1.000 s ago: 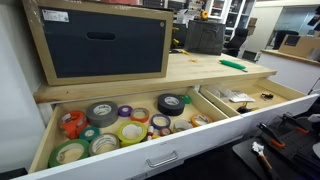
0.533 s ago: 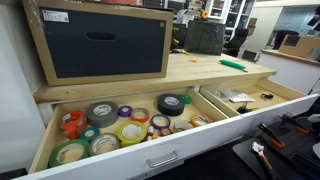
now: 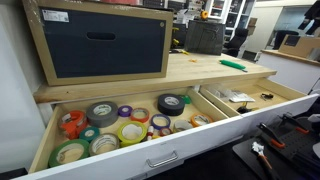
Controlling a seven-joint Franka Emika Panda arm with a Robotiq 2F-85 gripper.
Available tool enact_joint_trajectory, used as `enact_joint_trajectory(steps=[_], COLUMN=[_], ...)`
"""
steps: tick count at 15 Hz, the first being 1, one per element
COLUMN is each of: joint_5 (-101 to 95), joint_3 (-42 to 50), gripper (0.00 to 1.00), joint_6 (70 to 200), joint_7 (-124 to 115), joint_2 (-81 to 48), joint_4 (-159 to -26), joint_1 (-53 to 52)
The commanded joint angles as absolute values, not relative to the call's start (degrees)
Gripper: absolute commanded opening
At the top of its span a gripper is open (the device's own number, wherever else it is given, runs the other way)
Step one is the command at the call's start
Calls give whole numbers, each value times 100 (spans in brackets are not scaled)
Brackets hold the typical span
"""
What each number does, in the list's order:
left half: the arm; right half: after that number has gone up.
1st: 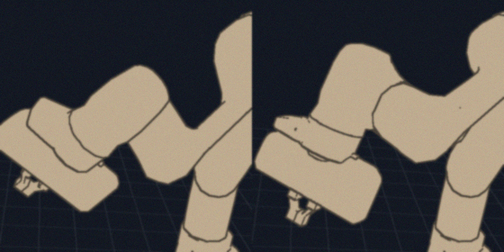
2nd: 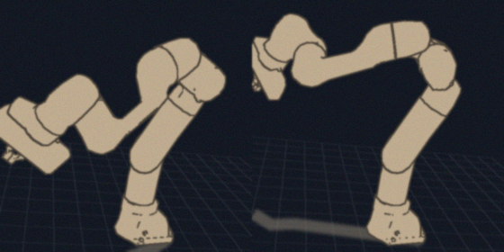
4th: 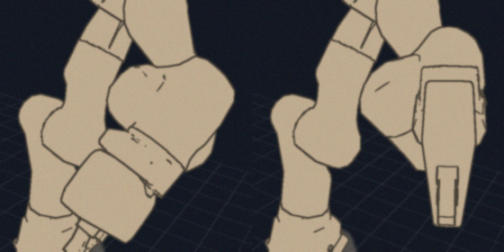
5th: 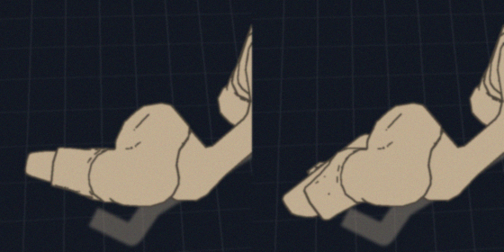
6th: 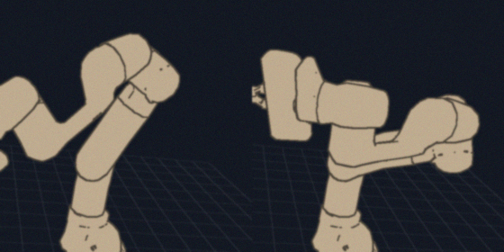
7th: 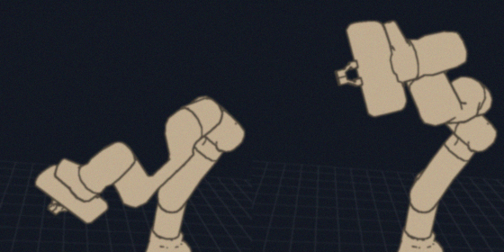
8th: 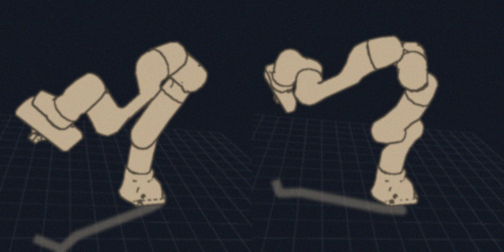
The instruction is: Pick up the small green tape and put it on the left side of the open drawer.
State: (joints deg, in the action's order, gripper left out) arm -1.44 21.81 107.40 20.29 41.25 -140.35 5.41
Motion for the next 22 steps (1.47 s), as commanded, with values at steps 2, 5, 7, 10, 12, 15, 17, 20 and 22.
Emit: enact_joint_trajectory(steps=[2, 5, 7, 10, 12, 15, 17, 20, 22], joint_5=[134, 110, 112, 123, 169, 168, 208, 298, 368], joint_3=[1865, 1657, 1584, 1530, 1539, 1603, 1614, 1589, 1540], gripper=[100, 100, 100, 100, 100, 100, 100, 100, 100], joint_6=[11067, 11256, 11350, 11410, 11369, 11264, 11200, 11075, 10975], joint_7=[1735, 1591, 1528, 1501, 1557, 1735, 1829, 2008, 2077], joint_2=[3151, 2609, 2180, 1493, 1019, 363, -90, -728, -1101], joint_4=[-13650, -13474, -13292, -12904, -12569, -12032, -11633, -11012, -10612], joint_1=[517, 561, 572, 589, 612, 761, 896, 1150, 1308])
